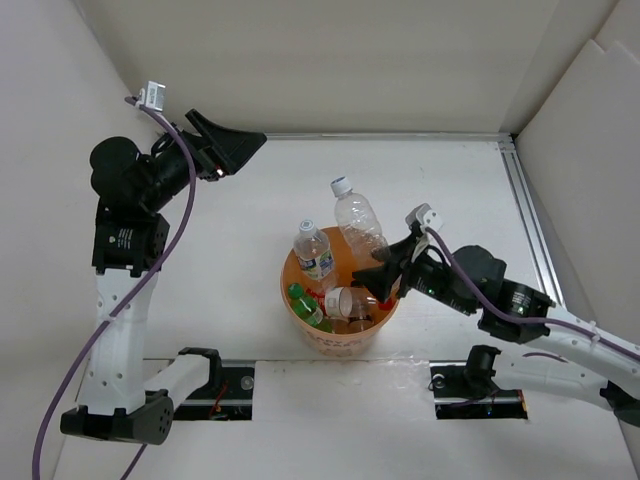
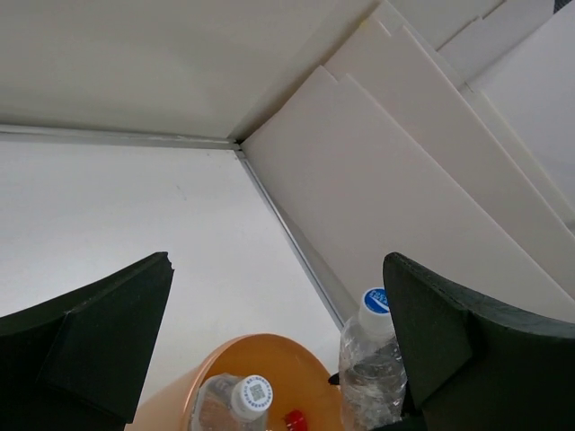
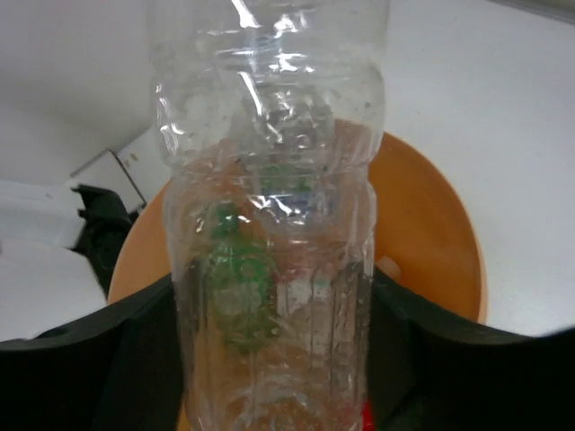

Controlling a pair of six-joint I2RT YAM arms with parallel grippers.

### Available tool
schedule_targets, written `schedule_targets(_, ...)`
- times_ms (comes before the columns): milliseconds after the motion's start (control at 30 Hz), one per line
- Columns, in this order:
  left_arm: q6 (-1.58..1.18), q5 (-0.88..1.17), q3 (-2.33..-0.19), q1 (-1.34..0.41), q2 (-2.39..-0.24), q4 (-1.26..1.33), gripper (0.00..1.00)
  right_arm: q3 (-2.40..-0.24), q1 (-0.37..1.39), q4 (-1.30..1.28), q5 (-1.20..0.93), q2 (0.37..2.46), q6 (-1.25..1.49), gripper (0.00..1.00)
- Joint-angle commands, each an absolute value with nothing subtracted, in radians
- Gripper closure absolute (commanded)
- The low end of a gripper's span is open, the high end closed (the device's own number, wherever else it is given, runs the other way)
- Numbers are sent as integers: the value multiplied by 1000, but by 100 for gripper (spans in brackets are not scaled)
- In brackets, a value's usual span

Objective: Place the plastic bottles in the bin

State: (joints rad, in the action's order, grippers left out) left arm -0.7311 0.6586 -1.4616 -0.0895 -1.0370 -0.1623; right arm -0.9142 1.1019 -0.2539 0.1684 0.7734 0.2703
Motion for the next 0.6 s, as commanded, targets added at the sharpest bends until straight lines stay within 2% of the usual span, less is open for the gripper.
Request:
schedule_targets(0, -680, 620, -1457, -86, -1012, -175, 0, -925, 1114, -152, 158, 761, 304, 31)
schedule_targets(33, -669, 620, -1468, -86, -1012, -199, 0, -925, 1114, -152, 170, 761, 304, 0)
schedule_targets(400, -554, 358, -1499, -86, -1003, -362, 0, -1084, 1114, -277, 273, 781, 268, 0)
schedule_targets(567, -488, 145, -1499, -86, -970, -471, 0, -1245, 1114, -545, 500, 741, 308, 0)
